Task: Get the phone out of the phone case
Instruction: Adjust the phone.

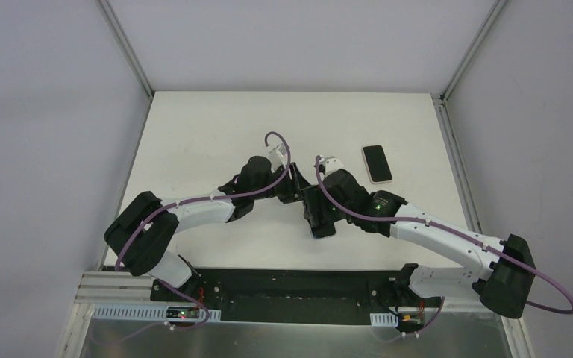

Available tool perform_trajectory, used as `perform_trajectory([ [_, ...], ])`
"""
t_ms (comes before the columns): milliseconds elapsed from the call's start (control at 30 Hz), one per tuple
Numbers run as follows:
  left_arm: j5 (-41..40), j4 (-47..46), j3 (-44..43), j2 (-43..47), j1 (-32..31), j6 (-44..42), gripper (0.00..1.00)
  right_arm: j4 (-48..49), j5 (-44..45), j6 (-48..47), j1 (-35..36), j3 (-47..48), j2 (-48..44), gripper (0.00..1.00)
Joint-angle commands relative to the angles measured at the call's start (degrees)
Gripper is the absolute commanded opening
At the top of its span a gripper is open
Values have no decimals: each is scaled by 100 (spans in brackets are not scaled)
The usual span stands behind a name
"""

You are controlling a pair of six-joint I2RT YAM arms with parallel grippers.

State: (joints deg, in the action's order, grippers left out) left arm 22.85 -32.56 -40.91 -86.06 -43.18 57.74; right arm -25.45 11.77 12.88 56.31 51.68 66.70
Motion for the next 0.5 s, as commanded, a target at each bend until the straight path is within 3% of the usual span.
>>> perform_trajectory([
  [0, 174, -436, -179, -24, -65, 40, 37, 390, 115, 125, 38, 31, -240, 0],
  [333, 263, -616, -147, -51, -77, 213, 21, 456, 169, 162, 39, -19, -293, 0],
  [467, 352, -685, -158, -51, -77, 261, 7, 453, 137, 194, 36, -18, -289, 0],
])
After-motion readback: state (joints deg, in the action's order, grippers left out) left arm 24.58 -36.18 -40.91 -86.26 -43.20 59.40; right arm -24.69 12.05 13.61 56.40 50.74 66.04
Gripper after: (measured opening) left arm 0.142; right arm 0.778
